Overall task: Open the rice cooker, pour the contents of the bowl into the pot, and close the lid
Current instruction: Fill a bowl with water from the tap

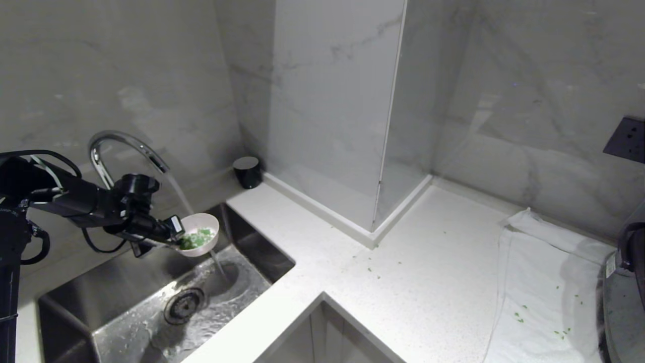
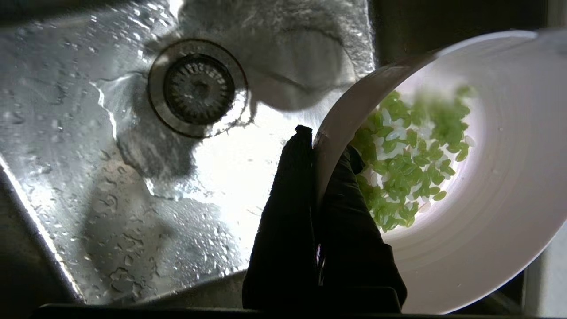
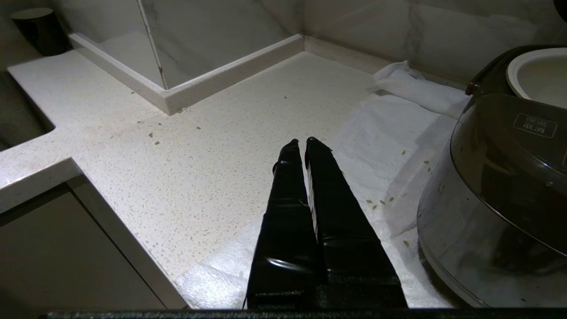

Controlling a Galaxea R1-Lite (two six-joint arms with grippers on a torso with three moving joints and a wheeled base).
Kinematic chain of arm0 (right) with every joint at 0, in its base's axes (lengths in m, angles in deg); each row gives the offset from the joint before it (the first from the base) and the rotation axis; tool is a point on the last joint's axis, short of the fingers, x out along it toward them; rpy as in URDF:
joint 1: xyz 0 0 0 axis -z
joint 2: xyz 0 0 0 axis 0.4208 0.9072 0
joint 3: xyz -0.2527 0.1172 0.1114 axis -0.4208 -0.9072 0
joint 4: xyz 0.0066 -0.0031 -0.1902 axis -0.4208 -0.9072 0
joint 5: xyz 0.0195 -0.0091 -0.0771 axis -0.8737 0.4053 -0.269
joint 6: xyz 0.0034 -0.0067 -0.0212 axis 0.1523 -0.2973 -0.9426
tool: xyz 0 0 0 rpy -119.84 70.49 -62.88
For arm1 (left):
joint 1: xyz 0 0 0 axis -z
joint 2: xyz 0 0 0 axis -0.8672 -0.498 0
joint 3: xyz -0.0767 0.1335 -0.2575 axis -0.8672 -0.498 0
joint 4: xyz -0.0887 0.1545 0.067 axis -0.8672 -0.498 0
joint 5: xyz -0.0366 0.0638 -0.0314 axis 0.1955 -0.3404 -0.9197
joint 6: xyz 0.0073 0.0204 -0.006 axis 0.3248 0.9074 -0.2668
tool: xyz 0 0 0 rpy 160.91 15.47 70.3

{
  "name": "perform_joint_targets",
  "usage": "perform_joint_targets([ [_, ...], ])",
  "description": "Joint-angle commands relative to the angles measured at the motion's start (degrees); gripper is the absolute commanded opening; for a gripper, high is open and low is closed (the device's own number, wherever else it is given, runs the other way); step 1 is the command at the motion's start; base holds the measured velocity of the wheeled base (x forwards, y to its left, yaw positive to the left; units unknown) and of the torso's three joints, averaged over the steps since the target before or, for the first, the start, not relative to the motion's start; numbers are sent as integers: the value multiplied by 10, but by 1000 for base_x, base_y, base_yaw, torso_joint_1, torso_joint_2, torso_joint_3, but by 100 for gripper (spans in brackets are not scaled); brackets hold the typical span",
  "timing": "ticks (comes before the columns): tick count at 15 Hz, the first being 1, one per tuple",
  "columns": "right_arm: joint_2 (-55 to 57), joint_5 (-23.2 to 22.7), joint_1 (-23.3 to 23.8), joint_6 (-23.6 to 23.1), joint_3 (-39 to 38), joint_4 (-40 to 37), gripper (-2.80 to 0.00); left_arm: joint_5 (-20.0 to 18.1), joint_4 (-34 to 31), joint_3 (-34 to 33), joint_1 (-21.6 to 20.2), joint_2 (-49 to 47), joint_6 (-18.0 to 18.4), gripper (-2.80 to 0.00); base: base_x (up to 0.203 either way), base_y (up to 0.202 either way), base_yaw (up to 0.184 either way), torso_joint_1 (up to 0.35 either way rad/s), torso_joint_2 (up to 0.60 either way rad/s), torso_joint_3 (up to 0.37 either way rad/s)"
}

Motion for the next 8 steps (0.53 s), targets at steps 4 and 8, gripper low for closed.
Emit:
perform_joint_targets([
  [4, 0, 0, 0, 0, 0, 0, -280, 3, -1, 31, -2, -18, -7, -280, 0, 0, 0, 0, 0, 0],
  [8, 0, 0, 0, 0, 0, 0, -280, 3, -2, 33, -2, -18, -11, -280, 0, 0, 0, 0, 0, 0],
])
